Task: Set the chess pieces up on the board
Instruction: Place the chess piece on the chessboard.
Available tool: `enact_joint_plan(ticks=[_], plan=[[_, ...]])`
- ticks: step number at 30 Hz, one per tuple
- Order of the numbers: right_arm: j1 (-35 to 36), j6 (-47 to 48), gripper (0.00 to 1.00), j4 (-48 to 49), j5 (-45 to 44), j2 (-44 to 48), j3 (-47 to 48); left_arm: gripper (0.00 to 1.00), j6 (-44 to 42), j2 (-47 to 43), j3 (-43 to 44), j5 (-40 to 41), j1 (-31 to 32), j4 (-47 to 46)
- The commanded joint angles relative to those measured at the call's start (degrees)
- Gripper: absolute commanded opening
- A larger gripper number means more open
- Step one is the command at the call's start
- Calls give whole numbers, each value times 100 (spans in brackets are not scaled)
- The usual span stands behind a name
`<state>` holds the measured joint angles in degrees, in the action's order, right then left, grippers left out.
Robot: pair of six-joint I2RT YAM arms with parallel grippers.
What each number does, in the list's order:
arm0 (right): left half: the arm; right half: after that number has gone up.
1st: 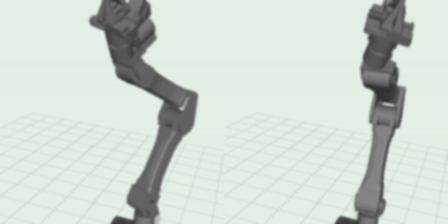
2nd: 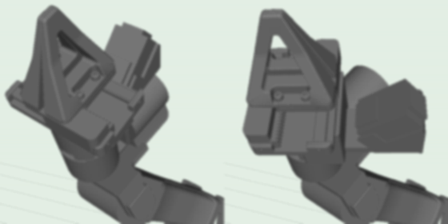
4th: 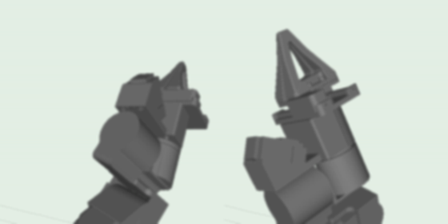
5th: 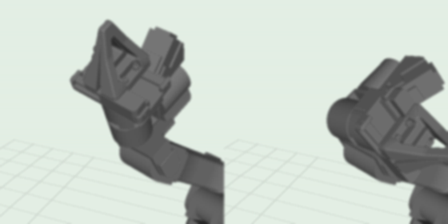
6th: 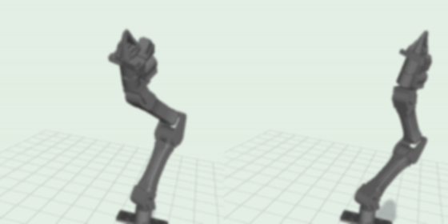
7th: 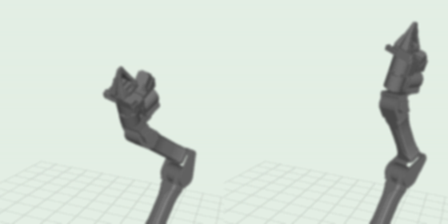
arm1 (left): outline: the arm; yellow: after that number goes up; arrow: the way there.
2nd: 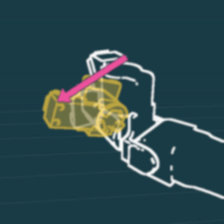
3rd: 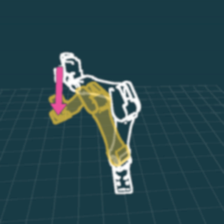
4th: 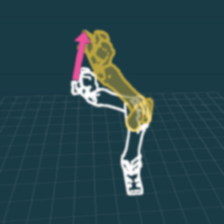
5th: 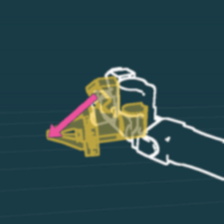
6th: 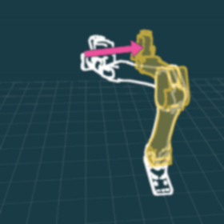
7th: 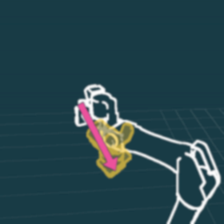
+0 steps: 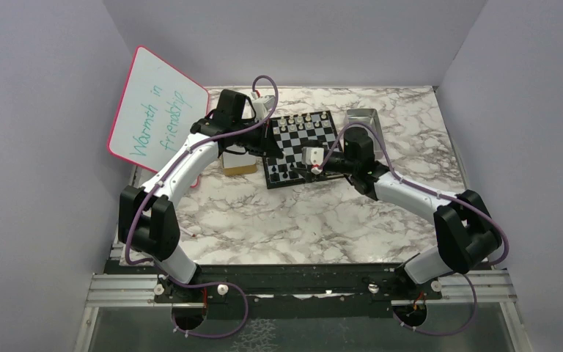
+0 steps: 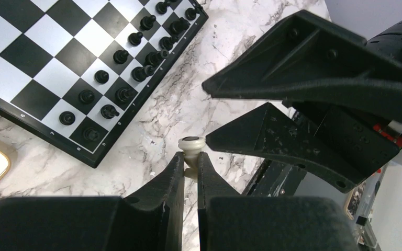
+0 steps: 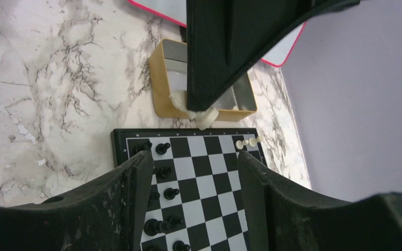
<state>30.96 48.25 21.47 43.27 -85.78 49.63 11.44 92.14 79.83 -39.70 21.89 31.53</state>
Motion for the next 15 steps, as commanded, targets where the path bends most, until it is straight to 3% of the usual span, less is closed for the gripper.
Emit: enact_joint_plan(ticks=[1, 8, 15], plan=[[188, 491, 63, 278, 80, -133, 122, 8, -111, -164, -181, -420, 34, 121], [440, 989, 59, -272, -158, -276, 446, 8, -133, -148, -207, -574, 52, 147], [567, 1253, 46, -503, -202, -427, 556, 8, -207, -110, -178, -675, 76, 253]])
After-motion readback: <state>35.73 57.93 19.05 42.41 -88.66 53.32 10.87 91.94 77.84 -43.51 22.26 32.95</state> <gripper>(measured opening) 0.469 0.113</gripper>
